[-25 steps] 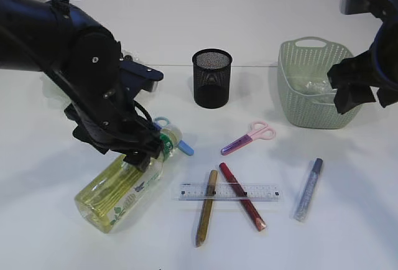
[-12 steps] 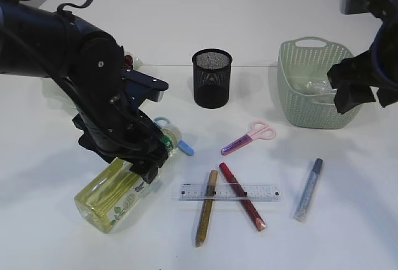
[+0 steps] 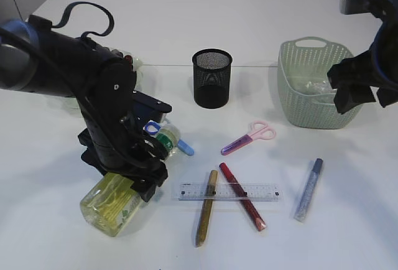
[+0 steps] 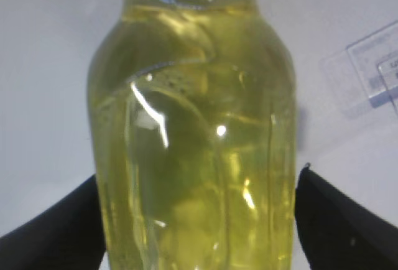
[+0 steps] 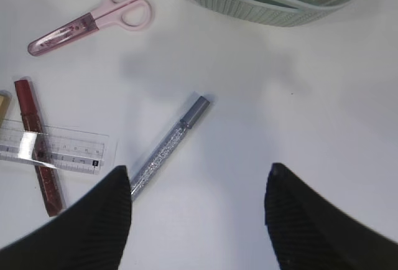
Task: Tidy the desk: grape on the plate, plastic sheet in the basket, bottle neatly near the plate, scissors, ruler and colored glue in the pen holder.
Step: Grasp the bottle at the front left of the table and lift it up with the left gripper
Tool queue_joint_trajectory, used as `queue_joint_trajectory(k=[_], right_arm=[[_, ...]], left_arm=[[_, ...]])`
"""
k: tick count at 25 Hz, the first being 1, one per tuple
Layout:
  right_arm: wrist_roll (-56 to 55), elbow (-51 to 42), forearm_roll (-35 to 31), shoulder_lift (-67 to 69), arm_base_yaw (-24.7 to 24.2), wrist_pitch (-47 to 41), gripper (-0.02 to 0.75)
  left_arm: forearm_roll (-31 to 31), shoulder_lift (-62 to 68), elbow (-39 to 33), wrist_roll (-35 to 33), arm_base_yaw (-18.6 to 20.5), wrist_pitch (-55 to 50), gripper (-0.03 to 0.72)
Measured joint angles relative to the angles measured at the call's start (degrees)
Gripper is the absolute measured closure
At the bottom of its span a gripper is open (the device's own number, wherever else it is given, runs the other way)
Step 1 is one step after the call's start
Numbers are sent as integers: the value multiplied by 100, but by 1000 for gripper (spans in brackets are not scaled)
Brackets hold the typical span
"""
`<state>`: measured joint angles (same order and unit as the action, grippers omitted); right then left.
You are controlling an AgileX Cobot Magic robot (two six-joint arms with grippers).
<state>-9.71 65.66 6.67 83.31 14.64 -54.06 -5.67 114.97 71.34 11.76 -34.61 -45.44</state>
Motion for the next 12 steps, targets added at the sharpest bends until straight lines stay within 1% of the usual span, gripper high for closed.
queue_joint_trajectory(k=[4, 6, 9, 12], right_arm=[[0, 0, 0, 0, 0, 0, 214], [0, 0, 0, 0, 0, 0, 214], [0, 0, 0, 0, 0, 0, 214], [0, 0, 0, 0, 0, 0, 214]], left_arm=[[0, 158, 0, 0, 0, 21, 43], [0, 248, 0, 0, 0, 31, 85], [0, 286, 0, -3, 0, 31, 172], [0, 286, 0, -3, 0, 11, 216]])
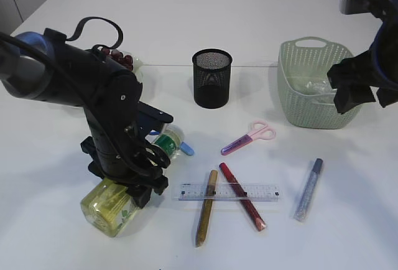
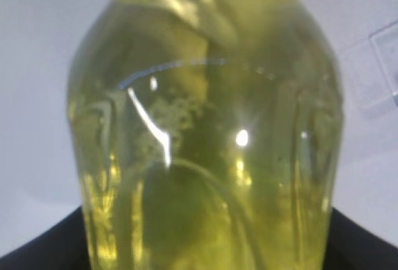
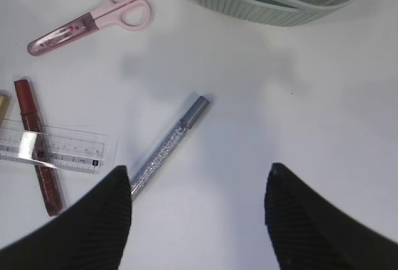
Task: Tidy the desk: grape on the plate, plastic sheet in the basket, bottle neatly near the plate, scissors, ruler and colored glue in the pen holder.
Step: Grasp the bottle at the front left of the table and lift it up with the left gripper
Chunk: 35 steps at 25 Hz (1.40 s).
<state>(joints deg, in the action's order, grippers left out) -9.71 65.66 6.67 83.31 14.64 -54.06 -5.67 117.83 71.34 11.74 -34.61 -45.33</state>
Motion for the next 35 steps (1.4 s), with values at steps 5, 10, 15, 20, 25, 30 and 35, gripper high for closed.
queue_joint_trajectory(k=[5, 10, 15, 20, 25, 30, 35], right_arm=[[0, 0, 0, 0, 0, 0, 214], [0, 0, 0, 0, 0, 0, 215], [0, 0, 0, 0, 0, 0, 214], [0, 0, 0, 0, 0, 0, 214], [0, 0, 0, 0, 0, 0, 215], [0, 0, 0, 0, 0, 0, 215], [0, 0, 0, 0, 0, 0, 214]], left_arm=[[-62, 0, 22, -10, 0, -45, 241], [-146, -83, -16, -21, 0, -45, 242], [-178, -440, -39, -21, 0, -21, 244], [-233, -750, -39, -21, 0, -12, 244], [-433, -1211, -337, -21, 0, 230, 244], [-500, -1954, -1141, -21, 0, 809, 244], [-500, -2701, -1989, -21, 69, 1381, 244]])
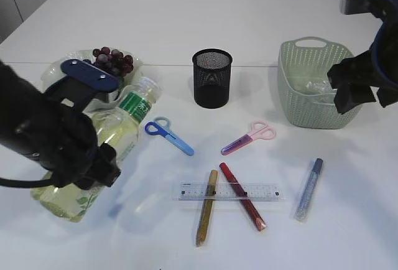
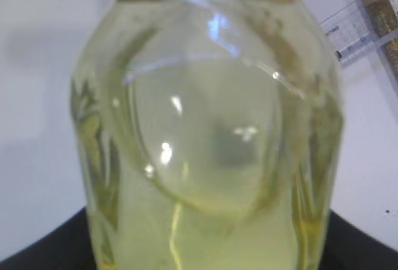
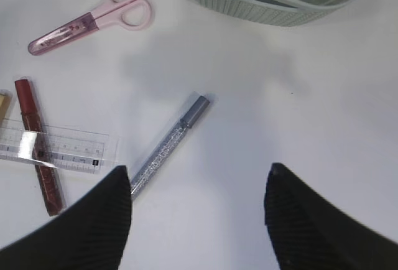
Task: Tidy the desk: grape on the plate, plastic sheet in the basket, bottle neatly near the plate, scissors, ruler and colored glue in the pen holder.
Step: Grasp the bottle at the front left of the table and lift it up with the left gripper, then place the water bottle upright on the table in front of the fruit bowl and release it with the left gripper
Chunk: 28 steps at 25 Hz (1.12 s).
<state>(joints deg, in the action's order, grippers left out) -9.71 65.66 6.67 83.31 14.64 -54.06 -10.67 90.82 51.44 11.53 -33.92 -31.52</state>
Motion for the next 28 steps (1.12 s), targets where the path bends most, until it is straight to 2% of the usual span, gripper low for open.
queue_joint_trajectory(k=[10, 19, 23, 28], right_arm=[[0, 0, 0, 0, 0, -24, 215], [0, 0, 0, 0, 0, -46, 214], [0, 0, 0, 0, 0, -95, 214], [0, 0, 0, 0, 0, -129, 215]], left_arm=[[0, -1574, -1738, 9, 759, 1959, 244], [-8, -1649, -2450, 22, 901, 4174, 244], [-12, -1357, -2732, 22, 1158, 5103, 244], [25, -821, -2749, 22, 1420, 6440, 244]])
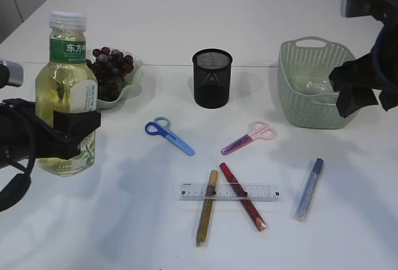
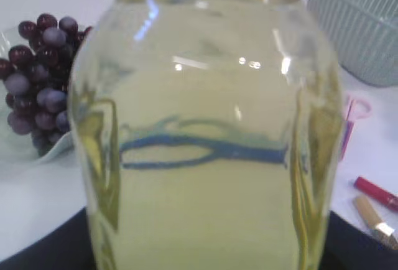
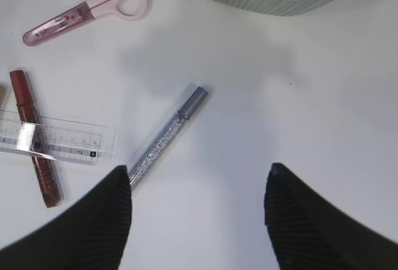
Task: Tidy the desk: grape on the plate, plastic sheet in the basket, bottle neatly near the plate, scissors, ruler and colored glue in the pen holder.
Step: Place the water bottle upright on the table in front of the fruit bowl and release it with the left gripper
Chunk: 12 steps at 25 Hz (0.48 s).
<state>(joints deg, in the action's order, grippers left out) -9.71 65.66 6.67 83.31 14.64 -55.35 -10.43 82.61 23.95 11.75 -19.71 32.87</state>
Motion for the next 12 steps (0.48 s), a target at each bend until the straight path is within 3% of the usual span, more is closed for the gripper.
queue_joint_trajectory(k=[12], right_arm=[[0, 0, 121, 0, 0, -22, 214]], left_arm=[[286, 1274, 0, 0, 18, 2488, 244]])
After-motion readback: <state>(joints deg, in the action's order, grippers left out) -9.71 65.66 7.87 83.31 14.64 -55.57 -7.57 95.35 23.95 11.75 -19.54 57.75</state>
